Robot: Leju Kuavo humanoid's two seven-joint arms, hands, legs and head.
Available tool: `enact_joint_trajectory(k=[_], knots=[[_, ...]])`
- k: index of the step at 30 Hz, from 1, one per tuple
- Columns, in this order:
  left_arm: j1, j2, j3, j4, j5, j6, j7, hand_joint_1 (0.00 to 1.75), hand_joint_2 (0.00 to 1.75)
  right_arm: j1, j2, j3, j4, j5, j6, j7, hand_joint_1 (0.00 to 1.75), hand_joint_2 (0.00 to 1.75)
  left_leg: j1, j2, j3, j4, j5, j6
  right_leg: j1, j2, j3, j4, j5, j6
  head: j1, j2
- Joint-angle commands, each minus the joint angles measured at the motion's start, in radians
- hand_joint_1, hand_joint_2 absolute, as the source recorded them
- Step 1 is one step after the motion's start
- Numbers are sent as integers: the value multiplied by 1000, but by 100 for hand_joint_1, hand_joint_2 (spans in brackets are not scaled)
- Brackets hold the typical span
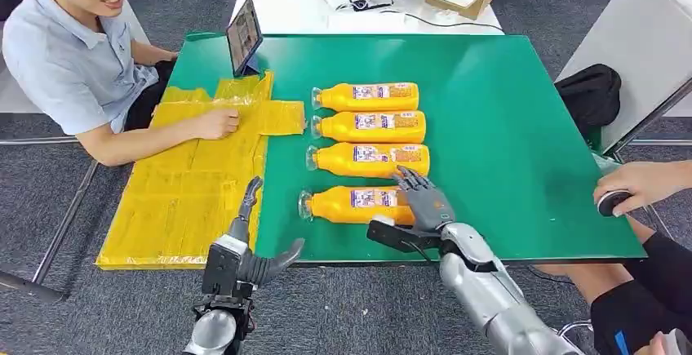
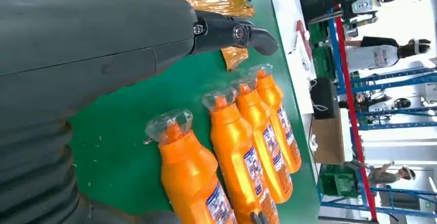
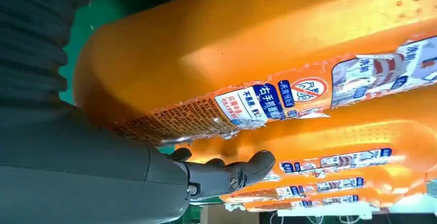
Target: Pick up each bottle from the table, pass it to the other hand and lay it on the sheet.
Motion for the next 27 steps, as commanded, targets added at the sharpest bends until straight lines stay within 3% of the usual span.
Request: enact_joint_trajectory(k=[1, 7, 8, 9, 10, 11, 12, 27], knots=[[-42, 28, -10, 71, 9, -5, 8, 0, 175, -127, 0, 113, 218, -15, 97, 27, 0, 175, 1, 1, 5, -1, -1, -2, 1, 1, 4, -1, -1, -2, 0, 0], [-43, 28, -11, 72, 10, -3, 8, 0, 175, -131, -5, 128, 226, -26, 119, 30, 0, 175, 1, 1, 7, -1, -1, -2, 1, 0, 6, -1, -1, -3, 0, 0], [-44, 30, -11, 74, 12, -1, 8, 0, 175, -137, -9, 141, 236, -36, 139, 33, 14, 175, 1, 1, 6, -1, -1, -2, 1, 0, 6, -1, -1, -2, 0, 0], [-45, 32, -12, 76, 14, -1, 7, 0, 175, -142, -13, 153, 246, -42, 158, 36, 96, 175, 1, 1, 7, -1, -1, -2, 1, 1, 7, -1, -1, -3, 0, 0], [-42, 34, -12, 79, 14, -1, 6, 0, 175, -144, -20, 164, 260, -47, 178, 38, 141, 175, 0, 1, 7, -1, 0, -1, 0, 1, 6, -1, 0, -2, 0, 0], [-42, 34, -12, 83, 15, 0, 4, 0, 175, -145, -26, 174, 273, -53, 190, 38, 161, 175, 1, 1, 8, -1, -1, -2, 1, 0, 7, -1, -1, -3, 0, 0], [-41, 33, -12, 84, 15, 1, 3, 0, 175, -141, -29, 174, 276, -56, 191, 37, 169, 175, 1, 0, 8, -1, 0, -1, 1, 0, 7, -1, 0, -2, 0, 0], [-17, 38, -17, 70, 14, -2, -6, 0, 175, -64, -30, 192, 264, -108, 178, -13, 175, 175, 2, -1, 18, -3, 0, -2, 2, -3, 18, -5, -1, -4, 0, 0]])
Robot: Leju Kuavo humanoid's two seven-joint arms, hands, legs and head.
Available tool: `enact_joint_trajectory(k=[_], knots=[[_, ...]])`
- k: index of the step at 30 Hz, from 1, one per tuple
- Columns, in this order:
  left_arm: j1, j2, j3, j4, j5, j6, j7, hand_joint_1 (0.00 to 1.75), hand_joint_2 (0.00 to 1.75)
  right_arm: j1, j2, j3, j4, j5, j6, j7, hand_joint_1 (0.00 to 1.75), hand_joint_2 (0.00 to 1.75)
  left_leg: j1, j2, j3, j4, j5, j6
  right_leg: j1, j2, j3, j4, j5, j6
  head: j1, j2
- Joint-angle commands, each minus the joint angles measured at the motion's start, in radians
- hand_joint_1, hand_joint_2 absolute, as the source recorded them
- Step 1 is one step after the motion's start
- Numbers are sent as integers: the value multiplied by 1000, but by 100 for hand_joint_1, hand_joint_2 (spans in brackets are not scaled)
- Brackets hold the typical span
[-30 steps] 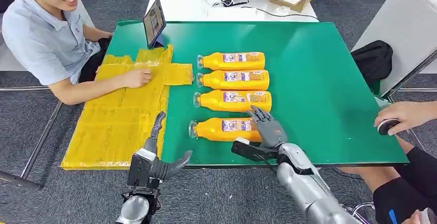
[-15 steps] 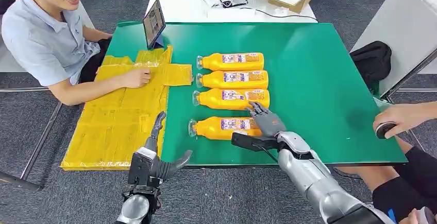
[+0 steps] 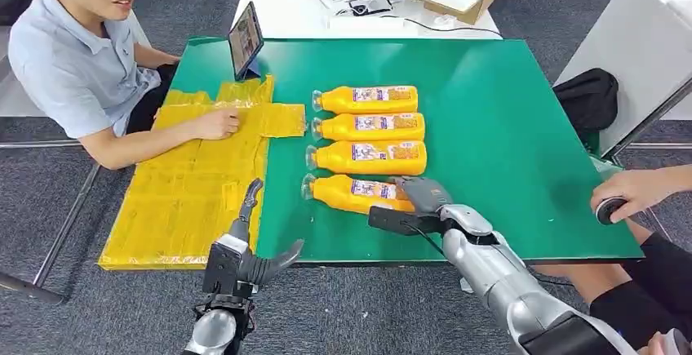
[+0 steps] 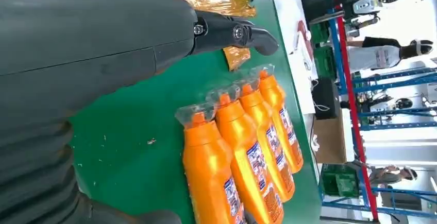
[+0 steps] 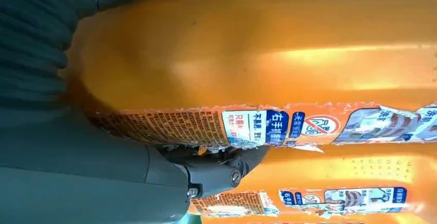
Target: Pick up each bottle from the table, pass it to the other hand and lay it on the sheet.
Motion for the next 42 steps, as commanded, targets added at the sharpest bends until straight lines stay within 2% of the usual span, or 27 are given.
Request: enact_joint_trajectory(k=[1, 6, 8, 13, 14, 19, 26, 27, 28, 32, 37, 42], knots=[[-10, 33, -16, 43, 2, -5, -3, 0, 175, 86, -4, 57, 75, -34, 6, -26, 175, 175, 2, -4, 4, -3, 0, -2, 2, -3, 6, -4, -1, -3, 0, 0], [-3, 28, 0, 23, 8, -10, -3, 0, 175, 129, 11, 1, 16, -110, -35, -58, 175, 175, 3, -3, 4, -3, 0, -2, 3, -3, 6, -4, 0, -3, 0, 0], [9, 10, 29, 4, 85, -49, 5, 0, 175, 166, 31, -63, -46, -174, -54, -69, 175, 175, 3, -4, 4, -2, 0, -2, 3, -3, 6, -4, -1, -3, 0, 0], [28, -28, 83, -13, 310, -117, 73, 0, 175, 304, 98, -211, -323, -291, -137, -120, 175, 175, 3, 0, 4, -1, -1, -2, 3, 0, 4, -2, -1, -3, 0, 0], [31, -38, 99, -14, 374, -123, 91, 0, 175, 341, 132, -263, -398, -348, -167, -155, 175, 175, 3, 0, 4, -2, -1, -3, 3, 0, 4, -2, -1, -3, 0, 0], [38, -35, 92, -35, 461, -116, 101, 0, 175, 445, 195, -310, -614, -432, -209, -184, 175, 175, 3, 0, -2, 0, -2, -3, 3, 0, -1, 1, -2, -3, 0, 0], [43, -22, 69, -46, 490, -143, 110, 0, 175, 477, 222, -325, -683, -480, -239, -218, 175, 175, 3, -1, -5, 0, -1, -3, 3, 0, -3, 1, -1, -2, 0, 0], [45, -20, 61, -48, 490, -148, 111, 0, 175, 482, 228, -321, -693, -483, -241, -220, 175, 175, 4, -1, -5, 0, -2, -3, 4, 0, -3, 2, -2, -3, 0, 0], [55, 35, -40, -72, 405, -260, 64, 0, 175, 480, 214, -220, -693, -446, -212, -243, 175, 175, 3, -3, -7, 0, -1, -3, 3, -1, -4, 2, -2, -2, 0, 0], [54, 16, -38, -100, 397, -293, 45, 0, 175, 457, 233, -129, -631, -412, -183, -243, 175, 175, 4, -2, -10, 0, -1, -3, 3, 0, -7, 1, -1, -2, 0, 0], [22, 22, -60, -123, 422, -356, 37, 0, 175, 404, 253, 15, -489, -349, -176, -249, 175, 175, 5, 0, -10, -1, -2, -3, 5, 3, -8, 0, -1, -3, 0, 0], [10, 33, -77, -116, 468, -419, 70, 0, 175, 373, 289, 59, -419, -350, -205, -268, 175, 175, 6, 1, -8, -1, -2, -4, 5, 3, -7, 1, -2, -4, 0, 0]])
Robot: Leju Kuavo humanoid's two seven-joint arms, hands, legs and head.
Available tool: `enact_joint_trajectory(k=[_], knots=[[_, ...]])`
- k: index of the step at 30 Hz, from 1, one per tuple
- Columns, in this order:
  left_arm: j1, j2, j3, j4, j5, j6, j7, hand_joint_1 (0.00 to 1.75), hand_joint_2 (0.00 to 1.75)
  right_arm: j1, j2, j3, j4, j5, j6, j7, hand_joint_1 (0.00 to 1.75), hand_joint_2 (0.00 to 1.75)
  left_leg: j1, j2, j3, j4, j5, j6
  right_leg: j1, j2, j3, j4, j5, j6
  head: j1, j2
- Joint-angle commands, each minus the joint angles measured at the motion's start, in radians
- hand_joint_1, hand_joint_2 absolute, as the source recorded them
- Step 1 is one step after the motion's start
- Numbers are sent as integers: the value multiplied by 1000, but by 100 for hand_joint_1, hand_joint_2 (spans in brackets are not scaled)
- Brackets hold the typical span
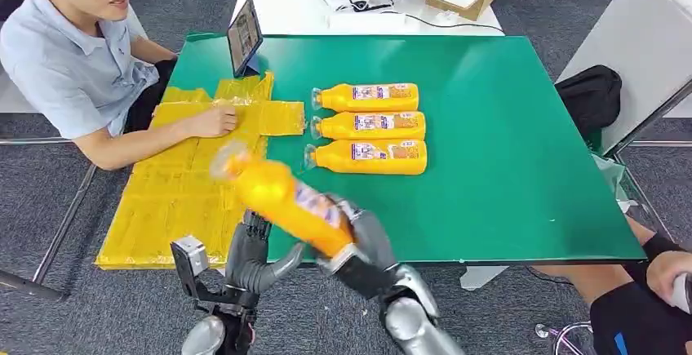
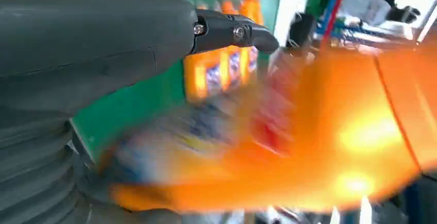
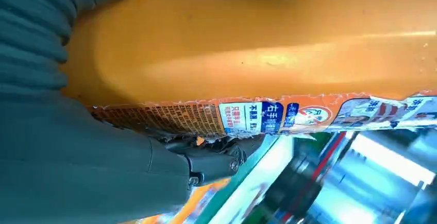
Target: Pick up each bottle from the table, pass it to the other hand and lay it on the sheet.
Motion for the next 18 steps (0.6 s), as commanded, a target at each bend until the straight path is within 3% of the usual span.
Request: enact_joint_trajectory(k=[1, 12, 17, 18], knots=[[-45, 49, -53, 10, 56, -84, 39, 0, 175, -95, 49, 151, 199, 2, -24, -18, 175, 175, 1, 2, 4, -1, -1, -1, 1, 2, 3, -1, 0, -2, 0, 0], [-53, 37, -55, 41, 63, -76, 53, 0, 175, -118, 55, 223, 208, 38, -42, -11, 175, 175, 0, 1, 2, -1, -1, -1, 0, 1, 2, -1, -1, -2, 0, 0], [-79, 44, -47, 107, 214, -182, 143, 0, 175, -137, 40, 267, 260, 59, -76, 6, 175, 175, 1, 0, 4, -1, -1, -1, 1, 1, 4, -1, -1, -2, 0, 0], [-77, 47, -43, 111, 226, -189, 147, 164, 175, -136, 37, 266, 273, 62, -87, 10, 175, 175, 0, 0, 3, -1, 0, -1, 0, 0, 2, -1, 0, -2, 0, 0]])
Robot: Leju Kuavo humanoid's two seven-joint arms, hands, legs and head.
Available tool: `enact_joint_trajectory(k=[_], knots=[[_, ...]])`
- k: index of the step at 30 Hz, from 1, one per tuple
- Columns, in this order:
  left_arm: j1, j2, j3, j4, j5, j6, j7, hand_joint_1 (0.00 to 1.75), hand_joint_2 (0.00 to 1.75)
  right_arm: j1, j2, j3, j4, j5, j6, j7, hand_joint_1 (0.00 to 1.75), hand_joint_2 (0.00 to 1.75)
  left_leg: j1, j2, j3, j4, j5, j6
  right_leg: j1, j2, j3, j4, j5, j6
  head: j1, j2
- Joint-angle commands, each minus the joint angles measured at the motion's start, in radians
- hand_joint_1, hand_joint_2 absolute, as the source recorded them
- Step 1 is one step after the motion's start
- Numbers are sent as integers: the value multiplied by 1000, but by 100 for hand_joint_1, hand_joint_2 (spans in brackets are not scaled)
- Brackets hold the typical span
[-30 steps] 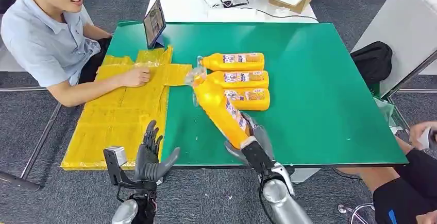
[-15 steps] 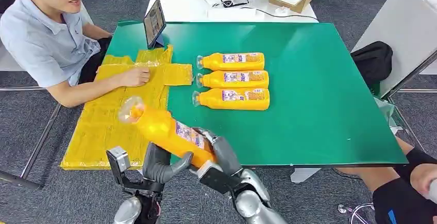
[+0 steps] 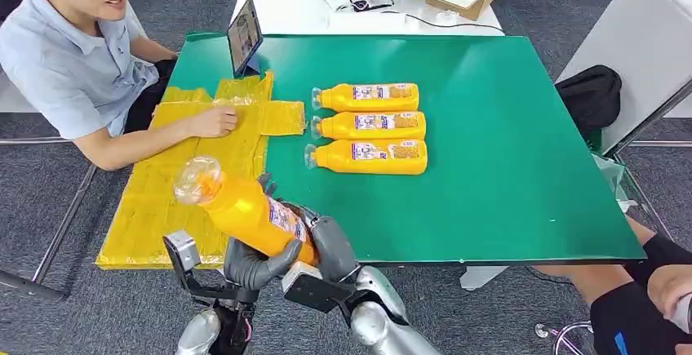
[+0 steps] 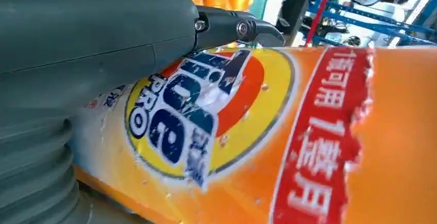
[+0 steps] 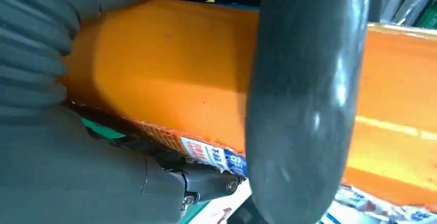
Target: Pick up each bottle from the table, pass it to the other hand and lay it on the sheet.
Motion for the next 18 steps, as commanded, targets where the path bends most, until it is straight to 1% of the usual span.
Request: enact_joint_trajectory(k=[1, 2, 3, 4, 5, 7, 8, 9, 10, 11, 12, 13, 14, 15, 16, 17, 18], knots=[[-63, 36, -24, 117, 129, -112, 77, 175, 175, -54, -17, 106, 153, 24, -40, 23, 175, 175, 1, 0, 5, -2, -1, -1, 1, 0, 5, -2, -1, -2, 0, 0], [-64, 37, -18, 118, 130, -110, 77, 175, 175, -55, -22, 110, 160, 37, -52, 28, 168, 175, 0, 0, 3, -1, 0, -1, 0, 0, 3, -1, -1, -2, 0, 0], [-65, 33, -5, 119, 144, -110, 80, 175, 175, -61, -32, 123, 168, 74, -78, 43, 51, 175, 1, 0, 5, -2, -1, -1, 1, 0, 5, -1, -1, -2, 0, 0], [-66, 32, 4, 119, 147, -104, 83, 175, 175, -57, -32, 118, 167, 104, -125, 59, 0, 175, 1, 0, 6, -1, -2, -2, 1, 1, 6, -2, -1, -3, 0, 0], [-65, 30, 13, 119, 148, -93, 88, 175, 175, -60, -38, 128, 167, 114, -117, 63, 0, 175, 1, 0, 4, -1, -1, -1, 1, 0, 4, -1, -1, -2, 0, 0], [-68, 21, 40, 130, 174, -75, 106, 175, 175, -49, -47, 126, 133, 139, -163, 66, 0, 175, 1, -1, 4, -1, -1, -1, 1, -1, 4, -1, -1, -2, 0, 0], [-70, 19, 50, 133, 183, -72, 103, 175, 175, -43, -51, 124, 110, 136, -164, 65, 0, 175, 1, -1, 5, -1, -1, -2, 1, -1, 5, -1, -2, -2, 0, 0], [-73, 21, 56, 131, 195, -100, 74, 175, 175, -36, -55, 122, 78, 131, -155, 67, 0, 175, 1, 0, 3, -1, -1, -1, 1, 0, 3, -1, -1, -2, 0, 0], [-76, 19, 79, 156, 272, -162, 93, 175, 175, -26, -56, 114, 43, 115, -154, 52, 0, 175, 1, 0, 4, 0, -1, -2, 1, 0, 4, 0, -2, -2, 0, 0], [-76, 19, 88, 160, 279, -163, 92, 175, 175, -24, -58, 115, 25, 115, -152, 51, 0, 175, 0, -1, 2, -1, 0, -1, 0, -1, 2, -1, -1, -1, 0, 0], [-77, 19, 91, 166, 281, -166, 91, 175, 175, -19, -60, 115, 9, 115, -153, 55, 0, 175, 1, -1, 4, 0, -1, -2, 1, -1, 4, -1, -2, -2, 0, 0], [-76, 20, 95, 165, 277, -193, 63, 175, 175, -8, -68, 118, -25, 122, -156, 52, 0, 175, 0, -1, 2, -1, 0, -1, 0, -1, 1, 0, -1, -1, 0, 0], [-74, 15, 108, 171, 303, -212, 68, 175, 175, 1, -74, 119, -50, 135, -173, 47, 0, 175, 1, 0, 3, 0, -1, -2, 1, 0, 2, 0, -1, -2, 0, 0], [-72, 15, 110, 170, 305, -212, 69, 175, 175, 8, -77, 120, -66, 137, -173, 48, 0, 175, 1, -1, 2, -1, 0, -1, 1, -1, 2, -1, -1, -2, 0, 0], [-74, 11, 119, 175, 318, -210, 81, 175, 175, 20, -86, 122, -100, 155, -196, 42, 0, 175, 1, -1, 4, 0, -1, -2, 1, -1, 4, 0, -2, -2, 0, 0], [-81, 5, 132, 186, 312, -172, 88, 175, 175, 32, -89, 121, -127, 175, -231, 34, 0, 175, 0, -2, 2, -1, 0, -1, 0, -2, 2, -1, -1, -2, 0, 0], [-97, 3, 138, 198, 305, -149, 88, 175, 175, 42, -94, 125, -154, 188, -252, 34, 0, 175, 1, -2, 3, 0, -1, -2, 1, -2, 3, 0, -2, -2, 0, 0]])
